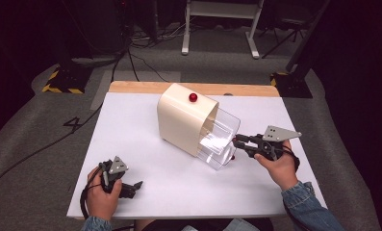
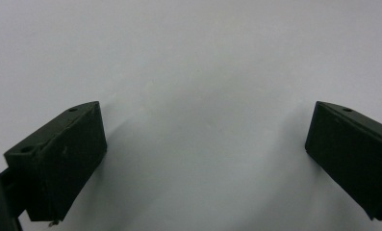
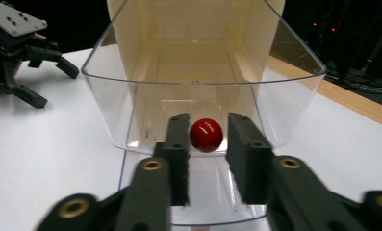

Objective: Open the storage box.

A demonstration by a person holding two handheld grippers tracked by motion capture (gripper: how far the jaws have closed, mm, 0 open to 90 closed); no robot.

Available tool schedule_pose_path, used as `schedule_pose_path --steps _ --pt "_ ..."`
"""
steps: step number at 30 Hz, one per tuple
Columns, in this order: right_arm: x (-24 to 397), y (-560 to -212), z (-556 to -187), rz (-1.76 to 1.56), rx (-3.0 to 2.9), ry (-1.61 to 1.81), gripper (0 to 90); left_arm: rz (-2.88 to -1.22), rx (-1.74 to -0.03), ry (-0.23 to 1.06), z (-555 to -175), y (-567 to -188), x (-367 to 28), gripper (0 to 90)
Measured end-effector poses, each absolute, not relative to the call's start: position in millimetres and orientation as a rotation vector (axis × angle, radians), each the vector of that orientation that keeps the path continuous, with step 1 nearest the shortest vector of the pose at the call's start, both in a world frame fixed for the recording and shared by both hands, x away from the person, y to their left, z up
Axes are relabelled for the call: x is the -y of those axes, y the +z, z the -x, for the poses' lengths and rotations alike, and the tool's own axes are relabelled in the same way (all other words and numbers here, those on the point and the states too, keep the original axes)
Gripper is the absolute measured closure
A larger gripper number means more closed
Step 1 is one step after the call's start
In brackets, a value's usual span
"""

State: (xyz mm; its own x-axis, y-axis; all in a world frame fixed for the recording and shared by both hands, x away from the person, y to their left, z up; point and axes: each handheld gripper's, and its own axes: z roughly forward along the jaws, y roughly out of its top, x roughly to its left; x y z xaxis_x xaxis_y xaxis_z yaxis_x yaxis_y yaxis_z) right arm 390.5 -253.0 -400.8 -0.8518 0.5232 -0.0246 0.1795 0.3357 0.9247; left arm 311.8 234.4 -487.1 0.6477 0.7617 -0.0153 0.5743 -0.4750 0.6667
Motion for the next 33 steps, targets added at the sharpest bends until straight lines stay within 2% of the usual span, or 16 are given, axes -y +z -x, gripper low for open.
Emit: schedule_pose_path --steps 4,18,33 --pt "256 -404 -388 -0.627 -2.284 1.509 54.5 -2.217 -1.034 0.376 -312 -487 -234 1.0" --pt "282 -413 -367 -0.666 -2.328 1.448 45.6 -2.217 -1.034 0.375 -312 -487 -234 0.9" --pt "316 -468 -346 -0.855 -2.47 1.229 41.4 -2.217 -1.034 0.377 -312 -487 -234 1.0"
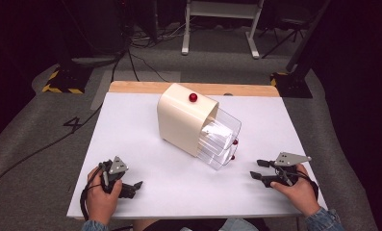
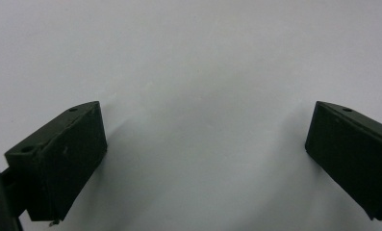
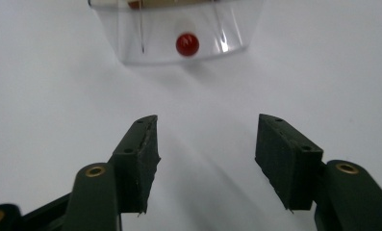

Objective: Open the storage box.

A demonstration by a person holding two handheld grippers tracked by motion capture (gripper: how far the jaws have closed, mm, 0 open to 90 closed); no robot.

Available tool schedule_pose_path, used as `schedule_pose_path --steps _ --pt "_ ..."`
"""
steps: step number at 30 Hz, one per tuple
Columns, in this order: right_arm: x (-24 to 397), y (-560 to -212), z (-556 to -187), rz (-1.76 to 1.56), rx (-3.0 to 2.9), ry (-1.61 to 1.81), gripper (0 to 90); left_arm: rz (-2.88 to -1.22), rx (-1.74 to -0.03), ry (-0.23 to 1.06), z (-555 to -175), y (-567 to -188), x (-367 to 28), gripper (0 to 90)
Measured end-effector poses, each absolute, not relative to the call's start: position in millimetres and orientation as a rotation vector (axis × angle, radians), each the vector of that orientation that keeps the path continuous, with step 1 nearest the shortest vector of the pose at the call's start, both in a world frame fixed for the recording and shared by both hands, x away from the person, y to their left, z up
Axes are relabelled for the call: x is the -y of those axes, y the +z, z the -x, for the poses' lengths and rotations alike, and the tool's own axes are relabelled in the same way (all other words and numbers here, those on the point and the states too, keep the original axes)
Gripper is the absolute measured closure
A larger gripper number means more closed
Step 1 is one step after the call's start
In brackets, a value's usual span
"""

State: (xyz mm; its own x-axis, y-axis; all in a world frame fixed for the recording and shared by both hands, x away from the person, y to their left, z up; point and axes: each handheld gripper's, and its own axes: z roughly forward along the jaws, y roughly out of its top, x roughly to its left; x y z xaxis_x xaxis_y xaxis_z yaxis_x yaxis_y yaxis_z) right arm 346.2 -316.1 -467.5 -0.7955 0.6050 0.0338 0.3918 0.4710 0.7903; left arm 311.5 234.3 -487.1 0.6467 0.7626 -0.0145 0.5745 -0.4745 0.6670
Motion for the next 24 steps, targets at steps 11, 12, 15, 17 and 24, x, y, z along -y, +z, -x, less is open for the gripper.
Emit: schedule_pose_path --steps 11,12,15,17,24 --pt "318 -482 -339 -0.863 -2.508 1.111 21.4 -2.217 -1.035 0.376 -312 -487 -234 1.0" --pt "316 -482 -338 -0.846 -2.527 1.101 16.3 -2.217 -1.035 0.375 -312 -487 -234 1.0" --pt "314 -483 -338 -0.834 -2.529 1.071 12.7 -2.217 -1.035 0.376 -312 -487 -234 1.0" --pt "314 -484 -338 -0.836 -2.528 1.08 12.7 -2.217 -1.035 0.376 -312 -487 -234 1.0" --pt "315 -484 -338 -0.836 -2.526 1.085 12.7 -2.218 -1.034 0.377 -312 -487 -234 1.0"
